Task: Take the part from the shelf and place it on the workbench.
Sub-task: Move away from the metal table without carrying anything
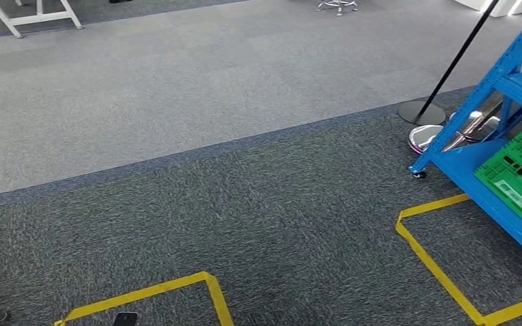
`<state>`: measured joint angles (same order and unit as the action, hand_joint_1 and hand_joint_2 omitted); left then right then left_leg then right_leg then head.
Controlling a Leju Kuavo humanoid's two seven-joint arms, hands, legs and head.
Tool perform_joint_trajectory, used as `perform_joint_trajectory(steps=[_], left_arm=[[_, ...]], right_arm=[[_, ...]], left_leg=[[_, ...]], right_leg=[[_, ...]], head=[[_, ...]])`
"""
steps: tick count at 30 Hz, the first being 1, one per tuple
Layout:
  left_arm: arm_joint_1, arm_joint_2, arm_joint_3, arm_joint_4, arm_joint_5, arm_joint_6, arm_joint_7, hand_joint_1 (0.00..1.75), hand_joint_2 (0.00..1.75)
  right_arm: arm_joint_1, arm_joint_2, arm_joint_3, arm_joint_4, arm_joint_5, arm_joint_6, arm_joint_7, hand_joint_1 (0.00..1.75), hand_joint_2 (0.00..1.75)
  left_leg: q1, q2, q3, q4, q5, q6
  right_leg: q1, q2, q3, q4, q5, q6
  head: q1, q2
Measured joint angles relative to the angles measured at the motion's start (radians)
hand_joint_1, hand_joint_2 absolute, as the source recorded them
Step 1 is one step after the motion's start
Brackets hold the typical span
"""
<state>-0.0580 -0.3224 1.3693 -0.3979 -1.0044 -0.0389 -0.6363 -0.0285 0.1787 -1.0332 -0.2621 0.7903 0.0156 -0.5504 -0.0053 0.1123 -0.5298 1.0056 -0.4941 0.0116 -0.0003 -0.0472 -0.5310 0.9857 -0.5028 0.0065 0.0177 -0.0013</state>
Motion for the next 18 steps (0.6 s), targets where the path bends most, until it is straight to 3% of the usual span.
perform_joint_trajectory(steps=[2, 3, 5, 6, 7, 8, 10, 12, 14, 16, 18], left_arm=[[0.000, 0.001, 0.001, 0.000, 0.000, 0.000, 0.000, 0.00, 0.00], [0.000, 0.001, 0.002, 0.000, 0.001, 0.000, 0.000, 0.00, 0.00], [0.002, 0.002, 0.005, 0.000, 0.004, -0.001, 0.001, 0.00, 0.00], [0.003, 0.002, 0.007, 0.000, 0.006, -0.002, 0.002, 0.00, 0.00], [0.003, 0.001, 0.008, 0.000, 0.008, -0.003, 0.002, 0.00, 0.00], [0.004, 0.001, 0.009, 0.000, 0.009, -0.005, 0.002, 0.00, 0.00], [0.004, 0.001, 0.010, -0.002, 0.009, -0.006, 0.004, 0.00, 0.00], [0.004, 0.001, 0.010, -0.004, 0.009, -0.006, 0.007, 0.00, 0.00], [0.004, -0.001, 0.010, -0.008, 0.008, -0.006, 0.010, 0.00, 0.00], [0.004, -0.004, 0.011, -0.014, 0.006, -0.006, 0.014, 0.00, 0.00], [0.005, -0.007, 0.011, -0.020, 0.004, -0.006, 0.018, 0.00, 0.00]], right_arm=[[0.000, -0.001, 0.000, 0.000, 0.000, 0.000, 0.000, 0.00, 0.00], [-0.002, -0.001, 0.000, 0.000, 0.001, 0.000, 0.000, 0.00, 0.00], [-0.003, -0.001, 0.000, 0.000, 0.005, 0.000, 0.000, 0.00, 0.00], [-0.002, -0.001, 0.000, 0.000, 0.008, 0.000, 0.001, 0.00, 0.00], [-0.001, -0.001, 0.000, 0.000, 0.012, 0.000, 0.001, 0.00, 0.00], [-0.001, -0.001, 0.000, 0.000, 0.016, 0.000, 0.002, 0.00, 0.00], [-0.001, 0.000, 0.000, 0.000, 0.021, 0.000, 0.004, 0.00, 0.00], [-0.003, 0.001, 0.000, 0.000, 0.025, -0.001, 0.006, 0.00, 0.00], [0.000, 0.001, 0.000, 0.000, 0.030, -0.003, 0.009, 0.00, 0.00], [0.004, 0.001, 0.000, 0.000, 0.037, -0.006, 0.011, 0.00, 0.00], [0.001, 0.001, 0.000, 0.000, 0.042, -0.007, 0.013, 0.00, 0.00]], left_leg=[[0.005, -0.046, -0.022, 0.063, -0.048, -0.011], [0.007, -0.076, -0.047, 0.126, -0.083, -0.014], [0.009, -0.101, -0.103, 0.254, -0.135, -0.015], [0.009, -0.105, -0.117, 0.283, -0.135, -0.013], [0.009, -0.108, -0.114, 0.271, -0.113, -0.010], [0.008, -0.114, -0.096, 0.224, -0.077, -0.005], [0.008, -0.153, -0.042, 0.090, -0.005, 0.008], [0.007, -0.189, -0.011, 0.011, 0.015, 0.016], [0.005, -0.184, -0.006, -0.006, 0.010, 0.019], [0.008, -0.160, 0.002, -0.021, 0.015, 0.024], [0.011, -0.131, 0.010, -0.033, 0.017, 0.029]], right_leg=[[-0.003, 0.022, 0.003, -0.003, 0.007, -0.012], [-0.003, 0.034, 0.001, -0.003, 0.009, -0.017], [0.000, 0.060, -0.001, -0.002, 0.012, -0.022], [0.001, 0.074, -0.002, -0.002, 0.012, -0.023], [0.003, 0.088, -0.001, -0.001, 0.012, -0.023], [0.003, 0.102, 0.001, 0.000, 0.012, -0.023], [0.004, 0.128, 0.001, 0.002, 0.011, -0.021], [0.002, 0.151, -0.007, 0.005, 0.012, -0.012], [-0.003, 0.172, -0.019, 0.004, 0.015, 0.002], [-0.003, 0.151, -0.035, 0.024, 0.002, 0.012], [-0.002, 0.096, -0.085, 0.117, -0.045, 0.019]], head=[[-0.003, 0.000], [-0.005, 0.000], [-0.006, 0.000], [-0.006, 0.000], [-0.005, 0.000], [-0.005, 0.000], [-0.005, 0.000], [-0.005, 0.000], [-0.006, 0.000], [-0.004, 0.000], [0.001, 0.000]])
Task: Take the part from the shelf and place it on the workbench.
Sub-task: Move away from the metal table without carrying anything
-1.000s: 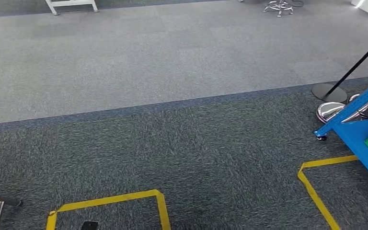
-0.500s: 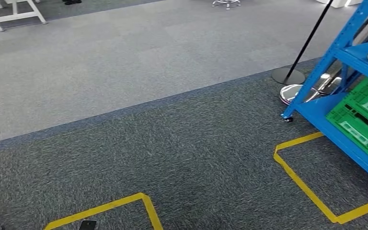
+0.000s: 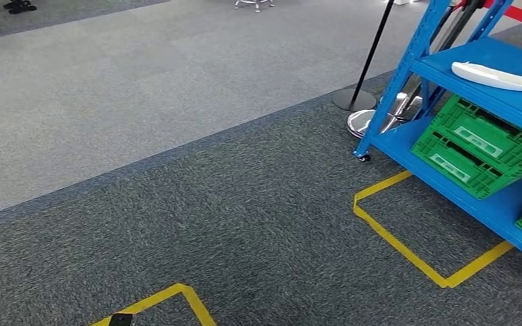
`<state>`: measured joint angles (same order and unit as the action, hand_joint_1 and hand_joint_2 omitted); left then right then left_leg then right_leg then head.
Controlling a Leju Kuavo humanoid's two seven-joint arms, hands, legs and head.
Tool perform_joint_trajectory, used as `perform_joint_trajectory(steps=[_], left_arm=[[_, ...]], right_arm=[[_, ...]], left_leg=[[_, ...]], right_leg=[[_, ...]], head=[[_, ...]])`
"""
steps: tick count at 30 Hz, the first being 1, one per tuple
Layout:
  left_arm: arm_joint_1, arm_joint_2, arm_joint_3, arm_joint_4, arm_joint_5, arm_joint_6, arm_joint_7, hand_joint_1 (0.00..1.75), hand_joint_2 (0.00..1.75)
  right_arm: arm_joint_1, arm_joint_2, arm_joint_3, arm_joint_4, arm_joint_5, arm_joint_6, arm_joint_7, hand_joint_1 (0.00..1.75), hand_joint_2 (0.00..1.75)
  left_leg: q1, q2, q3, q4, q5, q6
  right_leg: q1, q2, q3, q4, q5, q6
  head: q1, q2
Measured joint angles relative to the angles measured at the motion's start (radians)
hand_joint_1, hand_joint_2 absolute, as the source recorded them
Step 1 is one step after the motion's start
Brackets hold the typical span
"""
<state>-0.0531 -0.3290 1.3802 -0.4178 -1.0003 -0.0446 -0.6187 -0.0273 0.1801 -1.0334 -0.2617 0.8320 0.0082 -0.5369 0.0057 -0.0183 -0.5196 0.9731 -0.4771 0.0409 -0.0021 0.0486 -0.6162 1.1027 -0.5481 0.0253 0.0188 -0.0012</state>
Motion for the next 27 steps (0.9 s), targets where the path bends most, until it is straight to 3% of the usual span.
perform_joint_trajectory(steps=[2, 3, 4, 5, 7, 9, 10, 12, 14, 16, 17, 18, 19, 21, 23, 25, 27], left_arm=[[0.002, 0.000, 0.000, -0.005, -0.001, 0.000, 0.001, 0.00, 0.00], [0.002, 0.000, 0.000, -0.006, -0.002, 0.000, 0.001, 0.00, 0.00], [0.002, -0.001, 0.001, -0.007, -0.002, 0.000, 0.001, 0.00, 0.00], [0.002, -0.001, 0.001, -0.008, -0.003, 0.000, 0.001, 0.00, 0.00], [0.002, -0.001, 0.001, -0.009, -0.003, 0.000, 0.001, 0.00, 0.00], [0.002, -0.001, 0.002, -0.012, -0.003, 0.000, 0.002, 0.00, 0.00], [0.002, 0.000, 0.002, -0.014, -0.003, 0.000, 0.002, 0.00, 0.00], [-0.001, 0.000, 0.001, -0.016, -0.004, 0.000, 0.003, 0.00, 0.00], [-0.003, 0.000, 0.001, -0.016, -0.004, 0.000, 0.003, 0.00, 0.00], [-0.002, 0.000, 0.001, -0.017, -0.004, 0.000, 0.003, 0.00, 0.00], [-0.001, 0.000, 0.001, -0.017, -0.004, 0.000, 0.003, 0.00, 0.00], [0.001, 0.000, 0.001, -0.017, -0.004, 0.000, 0.003, 0.00, 0.00], [0.001, 0.000, 0.001, -0.017, -0.004, 0.001, 0.003, 0.00, 0.00], [0.002, 0.000, 0.002, -0.018, -0.004, 0.001, 0.004, 0.00, 0.00], [0.004, 0.001, 0.002, -0.020, -0.004, 0.001, 0.004, 0.00, 0.00], [0.004, 0.001, 0.002, -0.022, -0.004, 0.002, 0.004, 0.00, 0.00], [0.003, -0.002, 0.002, -0.024, -0.004, 0.003, 0.004, 0.00, 0.00]], right_arm=[[-0.003, 0.000, 0.000, 0.000, 0.002, -0.001, 0.001, 0.00, 0.00], [-0.002, 0.000, 0.000, 0.000, 0.003, -0.001, 0.002, 0.00, 0.00], [0.000, 0.000, 0.000, 0.000, 0.004, -0.001, 0.003, 0.00, 0.00], [0.002, 0.000, 0.000, 0.000, 0.004, -0.001, 0.004, 0.00, 0.00], [0.002, 0.000, 0.000, 0.000, 0.004, -0.001, 0.004, 0.00, 0.00], [-0.002, 0.002, 0.000, 0.000, 0.004, -0.001, 0.004, 0.00, 0.00], [-0.004, 0.002, 0.000, 0.000, 0.005, -0.001, 0.004, 0.00, 0.00], [-0.002, 0.002, 0.000, 0.000, 0.006, -0.001, 0.004, 0.00, 0.00], [0.000, 0.003, 0.000, 0.000, 0.006, -0.001, 0.004, 0.00, 0.00], [-0.002, 0.003, 0.000, 0.000, 0.006, -0.001, 0.004, 0.00, 0.00], [-0.004, 0.003, 0.000, 0.000, 0.007, -0.001, 0.004, 0.00, 0.00], [-0.004, 0.003, 0.000, 0.000, 0.007, -0.001, 0.004, 0.00, 0.00], [-0.003, 0.003, 0.000, 0.000, 0.007, -0.001, 0.004, 0.00, 0.00], [-0.002, 0.004, 0.000, 0.000, 0.008, -0.001, 0.004, 0.00, 0.00], [-0.003, 0.006, 0.000, 0.000, 0.008, -0.001, 0.004, 0.00, 0.00], [-0.003, 0.009, 0.000, 0.000, 0.008, -0.001, 0.004, 0.00, 0.00], [0.000, 0.009, 0.000, 0.000, 0.009, -0.001, 0.004, 0.00, 0.00]], left_leg=[[-0.001, 0.030, 0.003, -0.001, -0.005, 0.003], [-0.001, 0.044, 0.005, 0.000, -0.008, 0.002], [0.000, 0.056, 0.008, 0.000, -0.012, 0.000], [0.001, 0.067, 0.013, 0.000, -0.017, -0.003], [0.002, 0.087, 0.026, 0.003, -0.030, -0.014], [-0.003, 0.107, 0.035, 0.009, -0.044, -0.028], [-0.006, 0.116, 0.038, 0.010, -0.048, -0.033], [-0.003, 0.127, 0.047, 0.013, -0.058, -0.042], [0.003, 0.092, 0.034, 0.058, -0.090, -0.050], [0.005, 0.044, -0.029, 0.186, -0.145, -0.052], [0.005, 0.034, -0.070, 0.257, -0.165, -0.052], [0.004, 0.029, -0.104, 0.307, -0.170, -0.050], [0.004, 0.026, -0.122, 0.320, -0.153, -0.047], [0.002, 0.010, -0.110, 0.236, -0.066, -0.036], [0.001, -0.035, -0.074, 0.115, 0.005, -0.023], [-0.001, -0.062, -0.054, 0.059, 0.011, -0.021], [0.000, -0.048, -0.046, 0.041, 0.005, -0.022]], right_leg=[[-0.004, -0.032, -0.073, 0.130, -0.049, 0.010], [-0.008, -0.039, -0.095, 0.165, -0.052, 0.015], [-0.012, -0.044, -0.098, 0.164, -0.037, 0.020], [-0.016, -0.052, -0.080, 0.125, -0.005, 0.024], [-0.018, -0.091, -0.009, -0.009, 0.060, 0.029], [-0.013, -0.123, 0.037, -0.090, 0.077, 0.017], [-0.009, -0.124, 0.041, -0.096, 0.070, 0.008], [-0.009, -0.101, 0.041, -0.096, 0.066, -0.008], [-0.011, -0.079, 0.048, -0.097, 0.062, -0.020], [-0.010, -0.055, 0.055, -0.098, 0.058, -0.030], [-0.009, -0.041, 0.059, -0.098, 0.055, -0.033], [-0.007, -0.027, 0.063, -0.098, 0.052, -0.036], [-0.006, -0.013, 0.069, -0.098, 0.049, -0.038], [-0.004, 0.016, 0.082, -0.098, 0.042, -0.037], [-0.004, 0.042, 0.087, -0.097, 0.035, -0.031], [-0.008, 0.064, 0.081, -0.097, 0.031, -0.019], [-0.012, 0.076, 0.074, -0.098, 0.029, -0.007]], head=[[0.002, 0.000], [0.002, 0.000], [0.002, 0.000], [0.002, 0.000], [0.003, 0.000], [0.004, 0.000], [0.003, 0.000], [0.000, 0.000], [-0.004, 0.000], [-0.010, 0.000], [-0.012, 0.000], [-0.012, 0.000], [-0.012, 0.000], [-0.012, 0.000], [-0.012, 0.000], [-0.014, 0.000], [-0.015, 0.000]])
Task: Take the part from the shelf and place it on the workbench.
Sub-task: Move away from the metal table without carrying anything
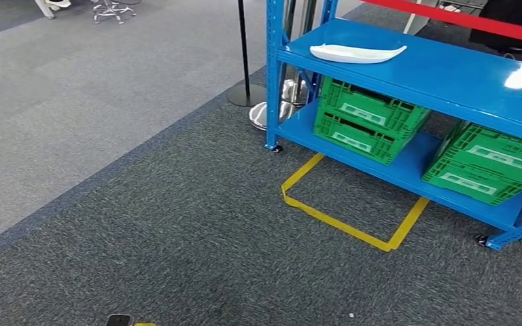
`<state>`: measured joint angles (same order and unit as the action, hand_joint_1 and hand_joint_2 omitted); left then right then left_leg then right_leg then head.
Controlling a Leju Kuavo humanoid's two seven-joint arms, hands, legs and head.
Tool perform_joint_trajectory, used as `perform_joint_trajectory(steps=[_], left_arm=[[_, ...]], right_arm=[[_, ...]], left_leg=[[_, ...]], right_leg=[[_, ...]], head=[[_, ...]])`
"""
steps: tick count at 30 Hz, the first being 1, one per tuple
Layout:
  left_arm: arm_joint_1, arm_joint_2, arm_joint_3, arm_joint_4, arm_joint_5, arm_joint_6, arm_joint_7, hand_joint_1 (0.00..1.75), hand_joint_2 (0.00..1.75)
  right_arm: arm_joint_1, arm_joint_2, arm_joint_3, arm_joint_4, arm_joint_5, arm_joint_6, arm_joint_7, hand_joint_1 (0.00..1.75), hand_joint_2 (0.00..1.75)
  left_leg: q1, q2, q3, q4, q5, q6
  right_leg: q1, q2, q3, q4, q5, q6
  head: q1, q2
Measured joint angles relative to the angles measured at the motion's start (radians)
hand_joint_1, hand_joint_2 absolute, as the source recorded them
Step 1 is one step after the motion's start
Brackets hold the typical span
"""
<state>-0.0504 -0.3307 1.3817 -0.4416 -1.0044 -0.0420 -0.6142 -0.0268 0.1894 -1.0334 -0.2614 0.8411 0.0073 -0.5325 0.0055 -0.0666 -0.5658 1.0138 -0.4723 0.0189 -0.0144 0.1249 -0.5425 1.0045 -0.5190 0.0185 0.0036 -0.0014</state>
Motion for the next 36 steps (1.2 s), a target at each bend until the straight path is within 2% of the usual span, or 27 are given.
perform_joint_trajectory(steps=[2, 3, 4, 5, 6, 7, 8, 10, 11, 12, 13, 16, 17, 18, 20, 21, 22, 23, 25, 26, 27, 28, 30, 32, 34, 36], left_arm=[[-0.001, -0.002, 0.000, -0.001, 0.000, 0.000, 0.000, 0.00, 0.00], [0.000, -0.003, 0.000, -0.002, 0.000, 0.001, 0.001, 0.00, 0.00], [0.001, -0.003, 0.000, -0.002, 0.001, 0.002, 0.002, 0.00, 0.00], [0.001, -0.003, 0.000, -0.002, 0.002, 0.005, 0.004, 0.00, 0.00], [0.002, -0.003, 0.000, -0.003, 0.003, 0.008, 0.006, 0.00, 0.00], [0.002, -0.003, 0.001, -0.003, 0.005, 0.011, 0.008, 0.00, 0.00], [0.002, -0.003, 0.001, -0.003, 0.007, 0.014, 0.010, 0.00, 0.00], [0.001, -0.003, 0.001, -0.003, 0.009, 0.020, 0.012, 0.00, 0.00], [0.001, -0.003, 0.000, -0.003, 0.011, 0.022, 0.012, 0.00, 0.00], [0.001, -0.003, 0.000, -0.003, 0.013, 0.025, 0.013, 0.00, 0.00], [0.000, -0.002, 0.000, -0.003, 0.015, 0.027, 0.013, 0.00, 0.00], [-0.003, -0.002, -0.002, -0.003, 0.020, 0.032, 0.014, 0.00, 0.00], [-0.004, -0.002, -0.003, -0.003, 0.022, 0.033, 0.014, 0.00, 0.00], [-0.005, -0.001, -0.004, -0.004, 0.024, 0.034, 0.014, 0.00, 0.00], [-0.003, 0.000, -0.004, -0.004, 0.027, 0.036, 0.015, 0.00, 0.00], [-0.002, 0.000, -0.003, -0.004, 0.029, 0.037, 0.015, 0.00, 0.00], [0.001, 0.000, -0.003, -0.004, 0.030, 0.038, 0.015, 0.00, 0.00], [0.003, 0.000, -0.003, -0.004, 0.031, 0.038, 0.016, 0.00, 0.00], [0.006, 0.001, -0.003, -0.004, 0.036, 0.041, 0.016, 0.00, 0.00], [0.007, 0.002, -0.003, -0.004, 0.038, 0.041, 0.017, 0.00, 0.00], [0.008, 0.002, -0.003, -0.005, 0.040, 0.042, 0.017, 0.00, 0.00], [0.008, 0.002, -0.004, -0.006, 0.042, 0.043, 0.018, 0.00, 0.00], [0.007, 0.001, -0.004, -0.008, 0.046, 0.044, 0.018, 0.00, 0.00], [0.010, -0.001, -0.007, -0.009, 0.050, 0.045, 0.018, 0.00, 0.00], [0.011, -0.002, -0.010, -0.010, 0.053, 0.047, 0.018, 0.00, 0.00], [0.011, -0.002, -0.012, -0.010, 0.054, 0.048, 0.018, 0.00, 0.00]], right_arm=[[0.001, 0.000, 0.000, 0.000, 0.002, 0.001, -0.001, 0.00, 0.00], [-0.001, 0.000, 0.000, 0.000, 0.003, 0.002, -0.001, 0.00, 0.00], [-0.004, 0.000, 0.000, 0.000, 0.004, 0.004, -0.002, 0.00, 0.00], [-0.006, 0.000, 0.000, 0.000, 0.006, 0.007, -0.004, 0.00, 0.00], [-0.005, 0.000, 0.000, 0.000, 0.009, 0.009, -0.006, 0.00, 0.00], [-0.002, 0.000, 0.000, 0.000, 0.011, 0.011, -0.007, 0.00, 0.00], [0.002, 0.000, 0.000, 0.000, 0.014, 0.013, -0.008, 0.00, 0.00], [0.005, -0.001, -0.001, 0.000, 0.017, 0.016, -0.010, 0.00, 0.00], [0.005, -0.001, -0.002, 0.000, 0.019, 0.018, -0.011, 0.00, 0.00], [0.004, -0.001, -0.003, 0.000, 0.021, 0.020, -0.012, 0.00, 0.00], [0.003, -0.001, -0.004, 0.000, 0.023, 0.022, -0.013, 0.00, 0.00], [0.003, -0.001, -0.007, -0.001, 0.029, 0.026, -0.015, 0.00, 0.00], [0.003, -0.001, -0.008, -0.002, 0.031, 0.028, -0.016, 0.00, 0.00], [0.002, -0.001, -0.009, -0.002, 0.034, 0.029, -0.016, 0.00, 0.00], [-0.001, -0.001, -0.011, -0.002, 0.037, 0.030, -0.017, 0.00, 0.00], [-0.001, -0.001, -0.012, -0.002, 0.038, 0.031, -0.017, 0.00, 0.00], [0.000, -0.001, -0.012, -0.002, 0.040, 0.031, -0.017, 0.00, 0.00], [0.001, -0.001, -0.013, -0.002, 0.041, 0.032, -0.017, 0.00, 0.00], [0.003, -0.001, -0.014, -0.002, 0.045, 0.033, -0.017, 0.00, 0.00], [0.003, 0.001, -0.015, -0.002, 0.048, 0.034, -0.018, 0.00, 0.00], [0.003, 0.002, -0.015, -0.001, 0.050, 0.035, -0.018, 0.00, 0.00], [0.002, 0.003, -0.015, -0.001, 0.052, 0.036, -0.018, 0.00, 0.00], [0.002, 0.004, -0.016, -0.001, 0.055, 0.037, -0.019, 0.00, 0.00], [-0.001, 0.004, -0.017, -0.001, 0.060, 0.039, -0.020, 0.00, 0.00], [-0.005, 0.004, -0.019, -0.001, 0.063, 0.040, -0.021, 0.00, 0.00], [-0.003, 0.004, -0.022, -0.001, 0.065, 0.040, -0.022, 0.00, 0.00]], left_leg=[[0.004, 0.021, 0.011, -0.015, -0.001, 0.006], [0.005, 0.034, 0.017, -0.020, -0.003, 0.009], [0.004, 0.047, 0.022, -0.021, -0.009, 0.012], [0.003, 0.059, 0.027, -0.021, -0.015, 0.013], [0.003, 0.070, 0.033, -0.021, -0.021, 0.013], [0.003, 0.079, 0.041, -0.021, -0.028, 0.012], [0.003, 0.085, 0.051, -0.021, -0.036, 0.010], [0.004, 0.094, 0.074, -0.021, -0.053, 0.004], [0.003, 0.097, 0.083, -0.020, -0.063, -0.002], [0.002, 0.100, 0.089, -0.019, -0.071, -0.008], [0.001, 0.101, 0.093, -0.019, -0.077, -0.014], [0.005, 0.102, 0.107, -0.018, -0.091, -0.031], [0.006, 0.097, 0.102, 0.005, -0.100, -0.036], [0.007, 0.090, 0.081, 0.049, -0.115, -0.040], [0.008, 0.080, -0.005, 0.193, -0.152, -0.044], [0.007, 0.079, -0.054, 0.257, -0.160, -0.045], [0.007, 0.078, -0.092, 0.292, -0.148, -0.044], [0.006, 0.077, -0.112, 0.288, -0.113, -0.041], [0.001, 0.075, -0.106, 0.189, -0.005, -0.028], [-0.004, 0.074, -0.094, 0.140, 0.032, -0.020], [-0.008, 0.074, -0.079, 0.098, 0.046, -0.011], [-0.012, 0.073, -0.066, 0.069, 0.037, -0.004], [-0.015, 0.072, -0.040, 0.024, 0.010, 0.007], [-0.010, 0.070, -0.004, -0.015, 0.001, 0.012], [-0.006, 0.069, 0.040, -0.048, -0.008, 0.017], [-0.005, 0.069, 0.078, -0.063, -0.028, 0.019]], right_leg=[[0.002, -0.034, -0.018, 0.029, -0.019, 0.009], [0.004, -0.062, -0.042, 0.074, -0.041, 0.012], [0.005, -0.089, -0.078, 0.136, -0.067, 0.015], [0.004, -0.104, -0.119, 0.203, -0.090, 0.019], [0.003, -0.112, -0.153, 0.254, -0.100, 0.022], [0.001, -0.117, -0.171, 0.272, -0.090, 0.026], [0.000, -0.121, -0.168, 0.252, -0.061, 0.029], [-0.004, -0.135, -0.116, 0.134, 0.018, 0.032], [-0.003, -0.142, -0.086, 0.076, 0.039, 0.029], [-0.001, -0.148, -0.064, 0.038, 0.046, 0.023], [0.002, -0.151, -0.052, 0.024, 0.040, 0.015], [0.007, -0.144, -0.036, 0.017, 0.023, -0.012], [0.006, -0.142, -0.025, 0.013, 0.018, -0.020], [0.004, -0.139, -0.013, 0.010, 0.011, -0.027], [0.004, -0.132, 0.008, 0.008, -0.007, -0.035], [0.005, -0.128, 0.019, 0.008, -0.017, -0.036], [0.006, -0.123, 0.034, 0.008, -0.029, -0.036], [0.006, -0.117, 0.050, 0.008, -0.042, -0.035], [0.005, -0.109, 0.081, 0.006, -0.069, -0.031], [0.006, -0.107, 0.094, 0.003, -0.081, -0.028], [0.005, -0.105, 0.103, -0.002, -0.090, -0.023], [0.004, -0.105, 0.112, -0.009, -0.095, -0.016], [0.003, -0.109, 0.125, -0.016, -0.085, 0.000], [0.003, -0.114, 0.111, 0.024, -0.064, 0.009], [0.003, -0.115, 0.039, 0.130, -0.068, 0.011], [0.002, -0.115, -0.054, 0.230, -0.112, 0.016]], head=[[0.005, 0.000], [0.007, 0.000], [0.009, 0.000], [0.010, 0.000], [0.010, 0.000], [0.010, 0.000], [0.010, 0.000], [0.011, 0.000], [0.011, 0.000], [0.010, 0.000], [0.008, 0.000], [0.003, 0.000], [0.000, 0.000], [-0.003, 0.000], [-0.007, 0.000], [-0.006, 0.000], [-0.007, 0.000], [-0.007, 0.000], [-0.007, 0.000], [-0.005, 0.000], [-0.006, 0.000], [-0.006, 0.000], [-0.008, 0.000], [-0.005, 0.000], [-0.002, 0.000], [-0.002, 0.000]])
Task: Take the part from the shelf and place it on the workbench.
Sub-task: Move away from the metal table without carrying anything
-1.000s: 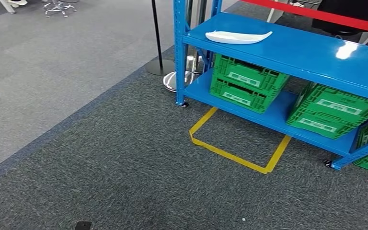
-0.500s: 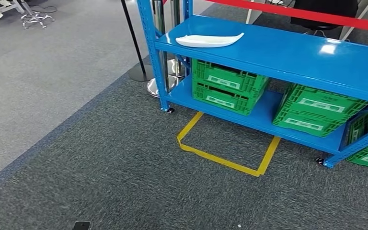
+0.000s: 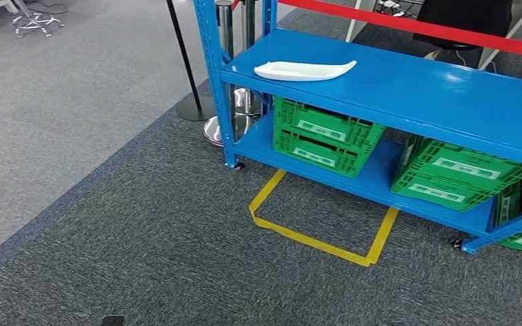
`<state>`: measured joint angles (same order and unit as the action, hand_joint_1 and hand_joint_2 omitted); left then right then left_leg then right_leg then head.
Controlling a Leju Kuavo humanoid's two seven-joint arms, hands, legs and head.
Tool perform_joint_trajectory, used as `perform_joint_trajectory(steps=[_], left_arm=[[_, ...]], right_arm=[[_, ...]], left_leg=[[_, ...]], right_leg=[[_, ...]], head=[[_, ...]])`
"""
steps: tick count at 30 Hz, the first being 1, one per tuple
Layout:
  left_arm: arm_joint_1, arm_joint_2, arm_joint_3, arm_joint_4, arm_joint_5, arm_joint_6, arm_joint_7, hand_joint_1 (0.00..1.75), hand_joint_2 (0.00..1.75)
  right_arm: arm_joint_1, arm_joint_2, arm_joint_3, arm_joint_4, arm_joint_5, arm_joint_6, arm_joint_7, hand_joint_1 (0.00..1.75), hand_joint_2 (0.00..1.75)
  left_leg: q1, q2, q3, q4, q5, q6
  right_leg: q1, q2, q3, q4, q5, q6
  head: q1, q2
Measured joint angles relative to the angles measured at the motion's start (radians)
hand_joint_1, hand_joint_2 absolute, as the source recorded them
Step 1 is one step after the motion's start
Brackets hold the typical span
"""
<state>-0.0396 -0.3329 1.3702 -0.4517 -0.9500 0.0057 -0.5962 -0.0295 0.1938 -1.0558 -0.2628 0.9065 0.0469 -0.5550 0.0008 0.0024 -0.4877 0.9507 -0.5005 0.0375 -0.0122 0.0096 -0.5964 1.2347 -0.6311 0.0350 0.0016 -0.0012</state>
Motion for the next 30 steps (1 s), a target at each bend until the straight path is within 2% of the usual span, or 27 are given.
perform_joint_trajectory(steps=[1, 2, 3, 4, 5, 6, 7, 8, 10, 11, 12, 13, 14, 16, 17, 18, 19, 21, 22, 23, 25, 27, 28, 29, 30], left_arm=[[0.001, 0.000, 0.000, 0.000, 0.000, 0.000, 0.000, 0.00, 0.00], [0.001, 0.000, 0.000, 0.000, 0.001, 0.000, 0.000, 0.00, 0.00], [0.002, 0.000, 0.000, 0.000, 0.002, 0.000, 0.000, 0.00, 0.00], [0.004, 0.000, 0.000, 0.000, 0.003, 0.000, 0.000, 0.00, 0.00], [0.005, 0.001, 0.000, -0.001, 0.004, 0.000, 0.001, 0.00, 0.00], [0.005, 0.001, 0.000, -0.001, 0.005, 0.000, 0.001, 0.00, 0.00], [0.005, 0.001, -0.001, -0.002, 0.006, 0.000, 0.002, 0.00, 0.00], [0.005, 0.001, -0.002, -0.002, 0.006, 0.000, 0.002, 0.00, 0.00], [-0.001, 0.000, -0.005, -0.002, 0.006, 0.000, 0.003, 0.00, 0.00], [-0.004, 0.001, -0.007, -0.002, 0.006, -0.001, 0.003, 0.00, 0.00], [-0.008, 0.001, -0.008, -0.003, 0.006, -0.001, 0.003, 0.00, 0.00], [-0.009, 0.001, -0.008, -0.003, 0.006, -0.001, 0.003, 0.00, 0.00], [-0.009, 0.002, -0.008, -0.003, 0.006, -0.002, 0.003, 0.00, 0.00], [-0.005, 0.002, -0.008, -0.003, 0.006, -0.001, 0.003, 0.00, 0.00], [-0.003, 0.002, -0.008, -0.003, 0.006, -0.001, 0.003, 0.00, 0.00], [-0.002, 0.002, -0.008, -0.003, 0.006, -0.001, 0.003, 0.00, 0.00], [0.000, 0.003, -0.007, -0.003, 0.006, -0.001, 0.003, 0.00, 0.00], [0.003, 0.003, -0.007, -0.003, 0.006, -0.001, 0.003, 0.00, 0.00], [0.004, 0.003, -0.007, -0.003, 0.006, 0.000, 0.004, 0.00, 0.00], [0.004, 0.002, -0.007, -0.003, 0.006, 0.000, 0.005, 0.00, 0.00], [0.001, 0.001, -0.008, -0.003, 0.007, 0.000, 0.006, 0.00, 0.00], [-0.003, 0.000, -0.008, -0.004, 0.007, 0.000, 0.006, 0.00, 0.00], [-0.004, -0.001, -0.008, -0.004, 0.007, 0.000, 0.006, 0.00, 0.00], [-0.004, -0.001, -0.008, -0.004, 0.007, 0.000, 0.006, 0.00, 0.00], [-0.004, -0.001, -0.008, -0.004, 0.007, 0.000, 0.006, 0.00, 0.00]], right_arm=[[0.003, 0.000, -0.002, 0.000, 0.001, 0.000, 0.000, 0.00, 0.00], [0.006, 0.000, -0.004, 0.000, 0.002, 0.000, 0.000, 0.00, 0.00], [0.008, 0.000, -0.005, 0.000, 0.003, 0.000, 0.000, 0.00, 0.00], [0.011, 0.000, -0.007, 0.000, 0.003, 0.000, 0.000, 0.00, 0.00], [0.013, 0.000, -0.009, 0.000, 0.004, 0.000, 0.000, 0.00, 0.00], [0.015, 0.001, -0.010, 0.001, 0.005, 0.000, 0.000, 0.00, 0.00], [0.015, 0.002, -0.011, 0.001, 0.006, 0.001, 0.000, 0.00, 0.00], [0.014, 0.002, -0.011, 0.000, 0.007, 0.001, 0.000, 0.00, 0.00], [0.007, 0.002, -0.012, -0.003, 0.007, 0.001, -0.002, 0.00, 0.00], [0.005, 0.001, -0.013, -0.004, 0.007, 0.001, -0.002, 0.00, 0.00], [0.002, 0.001, -0.015, -0.005, 0.008, 0.000, -0.002, 0.00, 0.00], [0.001, 0.001, -0.016, -0.006, 0.008, 0.000, -0.002, 0.00, 0.00], [0.000, 0.001, -0.017, -0.006, 0.008, 0.000, -0.002, 0.00, 0.00], [0.000, 0.001, -0.017, -0.006, 0.008, 0.000, -0.002, 0.00, 0.00], [0.001, 0.002, -0.017, -0.006, 0.009, 0.000, -0.002, 0.00, 0.00], [0.002, 0.002, -0.017, -0.006, 0.009, 0.000, -0.002, 0.00, 0.00], [0.002, 0.003, -0.017, -0.006, 0.009, 0.000, -0.002, 0.00, 0.00], [0.002, 0.003, -0.018, -0.006, 0.009, 0.000, -0.002, 0.00, 0.00], [0.001, 0.003, -0.018, -0.006, 0.009, 0.000, -0.002, 0.00, 0.00], [0.000, 0.003, -0.018, -0.006, 0.009, 0.000, -0.002, 0.00, 0.00], [0.000, 0.003, -0.019, -0.006, 0.009, 0.000, -0.002, 0.00, 0.00], [-0.001, 0.003, -0.019, -0.006, 0.009, 0.000, -0.002, 0.00, 0.00], [-0.003, 0.003, -0.019, -0.006, 0.009, 0.000, -0.002, 0.00, 0.00], [-0.005, 0.003, -0.019, -0.006, 0.009, 0.000, -0.002, 0.00, 0.00], [-0.006, 0.003, -0.018, -0.006, 0.009, 0.000, -0.003, 0.00, 0.00]], left_leg=[[0.001, -0.001, 0.019, -0.003, -0.013, -0.001], [0.003, -0.003, 0.041, -0.004, -0.028, -0.003], [0.005, -0.004, 0.063, -0.004, -0.046, -0.006], [0.006, -0.004, 0.085, -0.004, -0.064, -0.010], [0.007, -0.004, 0.107, -0.002, -0.085, -0.015], [0.008, -0.005, 0.125, -0.001, -0.104, -0.022], [0.010, -0.005, 0.140, -0.003, -0.121, -0.029], [0.012, -0.005, 0.153, -0.002, -0.131, -0.037], [0.018, -0.005, 0.156, 0.031, -0.121, -0.051], [0.020, -0.005, 0.138, 0.079, -0.104, -0.055], [0.021, -0.005, 0.103, 0.142, -0.091, -0.058], [0.022, -0.005, 0.056, 0.213, -0.091, -0.061], [0.021, -0.005, 0.006, 0.275, -0.112, -0.063], [0.021, -0.005, -0.080, 0.338, -0.196, -0.063], [0.021, -0.005, -0.110, 0.336, -0.230, -0.062], [0.021, -0.006, -0.130, 0.314, -0.238, -0.062], [0.022, -0.009, -0.141, 0.276, -0.212, -0.062], [0.023, -0.033, -0.149, 0.182, -0.086, -0.063], [0.023, -0.044, -0.149, 0.152, -0.036, -0.063], [0.022, -0.053, -0.148, 0.137, -0.001, -0.062], [0.019, -0.047, -0.138, 0.136, 0.013, -0.051], [0.020, -0.032, -0.126, 0.128, 0.019, -0.033], [0.019, -0.021, -0.120, 0.123, 0.016, -0.024], [0.016, -0.010, -0.114, 0.121, 0.011, -0.017], [0.013, 0.000, -0.109, 0.119, 0.004, -0.012]], right_leg=[[-0.001, 0.000, -0.037, 0.019, -0.022, 0.005], [-0.003, -0.001, -0.062, 0.011, -0.032, 0.010], [-0.006, -0.002, -0.076, -0.019, -0.021, 0.015], [-0.010, -0.005, -0.082, -0.068, 0.020, 0.020], [-0.013, -0.011, -0.085, -0.118, 0.087, 0.024], [-0.013, -0.018, -0.084, -0.155, 0.140, 0.021], [-0.010, -0.022, -0.078, -0.177, 0.181, 0.013], [-0.005, -0.023, -0.071, -0.182, 0.194, 0.001], [0.002, -0.015, -0.044, -0.184, 0.171, -0.023], [0.002, -0.012, -0.029, -0.189, 0.161, -0.032], [0.002, -0.009, -0.011, -0.194, 0.152, -0.040], [0.001, -0.006, 0.007, -0.201, 0.142, -0.046], [0.001, -0.001, 0.025, -0.206, 0.132, -0.049], [0.001, 0.017, 0.062, -0.214, 0.108, -0.050], [0.000, 0.028, 0.081, -0.215, 0.094, -0.049], [-0.002, 0.040, 0.100, -0.216, 0.081, -0.046], [-0.004, 0.052, 0.117, -0.216, 0.067, -0.043], [-0.006, 0.075, 0.147, -0.215, 0.039, -0.034], [-0.005, 0.086, 0.157, -0.214, 0.024, -0.028], [-0.004, 0.096, 0.166, -0.215, 0.011, -0.021], [-0.004, 0.106, 0.177, -0.222, -0.006, -0.008], [-0.005, 0.067, 0.171, -0.199, -0.022, 0.000], [-0.004, 0.038, 0.146, -0.156, -0.039, 0.003], [-0.002, 0.011, 0.104, -0.092, -0.062, 0.005], [-0.001, 0.000, 0.052, -0.021, -0.082, 0.006]], head=[[0.000, 0.000], [0.000, 0.000], [0.000, 0.000], [0.001, 0.000], [0.001, 0.000], [0.001, 0.000], [0.000, 0.000], [0.000, 0.000], [0.000, 0.000], [0.001, 0.000], [0.000, 0.000], [-0.001, 0.000], [-0.001, 0.000], [-0.001, 0.000], [-0.001, 0.000], [-0.002, 0.000], [-0.002, 0.000], [-0.004, 0.000], [-0.006, 0.000], [-0.008, 0.000], [-0.009, 0.000], [-0.006, 0.000], [-0.005, 0.000], [-0.004, 0.000], [-0.004, 0.000]])
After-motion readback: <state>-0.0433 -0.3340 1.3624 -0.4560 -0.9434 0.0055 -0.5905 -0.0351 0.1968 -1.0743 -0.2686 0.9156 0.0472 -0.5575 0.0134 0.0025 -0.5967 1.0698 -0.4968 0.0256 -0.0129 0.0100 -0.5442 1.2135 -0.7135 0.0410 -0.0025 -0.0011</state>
